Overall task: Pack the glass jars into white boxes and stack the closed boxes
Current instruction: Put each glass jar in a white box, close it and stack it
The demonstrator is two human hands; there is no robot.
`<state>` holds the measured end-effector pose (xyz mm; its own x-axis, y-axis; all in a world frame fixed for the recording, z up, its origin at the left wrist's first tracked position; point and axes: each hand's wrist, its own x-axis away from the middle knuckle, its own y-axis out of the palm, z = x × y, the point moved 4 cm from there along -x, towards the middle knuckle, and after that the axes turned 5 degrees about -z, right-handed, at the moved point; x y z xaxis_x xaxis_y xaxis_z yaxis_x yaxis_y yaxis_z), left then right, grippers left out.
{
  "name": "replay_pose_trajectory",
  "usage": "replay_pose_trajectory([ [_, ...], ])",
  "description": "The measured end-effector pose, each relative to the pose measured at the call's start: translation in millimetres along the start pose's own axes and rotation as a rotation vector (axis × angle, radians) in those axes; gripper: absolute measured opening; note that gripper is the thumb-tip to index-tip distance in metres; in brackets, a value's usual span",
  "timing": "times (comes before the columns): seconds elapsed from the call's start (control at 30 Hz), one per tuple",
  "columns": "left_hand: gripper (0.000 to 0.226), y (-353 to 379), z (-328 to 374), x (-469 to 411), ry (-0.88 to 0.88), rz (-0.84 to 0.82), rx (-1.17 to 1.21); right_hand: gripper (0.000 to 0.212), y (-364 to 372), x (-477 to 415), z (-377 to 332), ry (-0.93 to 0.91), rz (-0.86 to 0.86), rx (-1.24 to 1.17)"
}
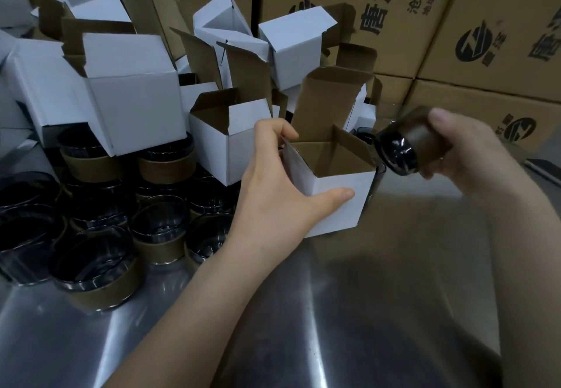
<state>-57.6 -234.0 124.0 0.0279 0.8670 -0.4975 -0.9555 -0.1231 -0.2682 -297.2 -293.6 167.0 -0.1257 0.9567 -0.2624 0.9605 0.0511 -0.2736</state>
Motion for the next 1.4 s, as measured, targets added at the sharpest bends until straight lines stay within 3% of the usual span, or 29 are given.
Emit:
replay_pose_trajectory([
  [0.13, 0.068, 4, 3, 2, 0.027, -0.026, -0.054, 0.023, 18, 0, -16, -0.192, -0.126, -0.239],
  [0.27, 0.070, 6, 3, 4, 0.062, -0.051, -0.097, 0.056, 41, 4, -25, -0.341, -0.257, -0.272],
  [0.4, 0.072, 8, 5, 6, 0.093, -0.066, -0.110, 0.051, 57, 12, -33, -0.392, -0.301, -0.206],
  [0.57, 0.077, 10, 10, 9, 0.123, -0.110, -0.131, 0.073, 61, 23, -42, -0.442, -0.261, 0.000],
  [0.63, 0.077, 10, 11, 9, 0.134, -0.106, -0.136, 0.065, 57, 27, -47, -0.457, -0.238, 0.090],
  [0.77, 0.077, 11, 14, 11, 0.158, -0.102, -0.160, 0.044, 49, 32, -50, -0.394, -0.217, 0.286],
  [1.07, 0.073, 16, 17, 14, 0.193, -0.071, -0.253, 0.055, 63, 30, -48, -0.245, -0.230, 0.618],
  [1.4, 0.082, 28, 16, 18, 0.191, -0.147, -0.327, 0.042, 68, 31, -42, -0.116, -0.330, 0.767],
])
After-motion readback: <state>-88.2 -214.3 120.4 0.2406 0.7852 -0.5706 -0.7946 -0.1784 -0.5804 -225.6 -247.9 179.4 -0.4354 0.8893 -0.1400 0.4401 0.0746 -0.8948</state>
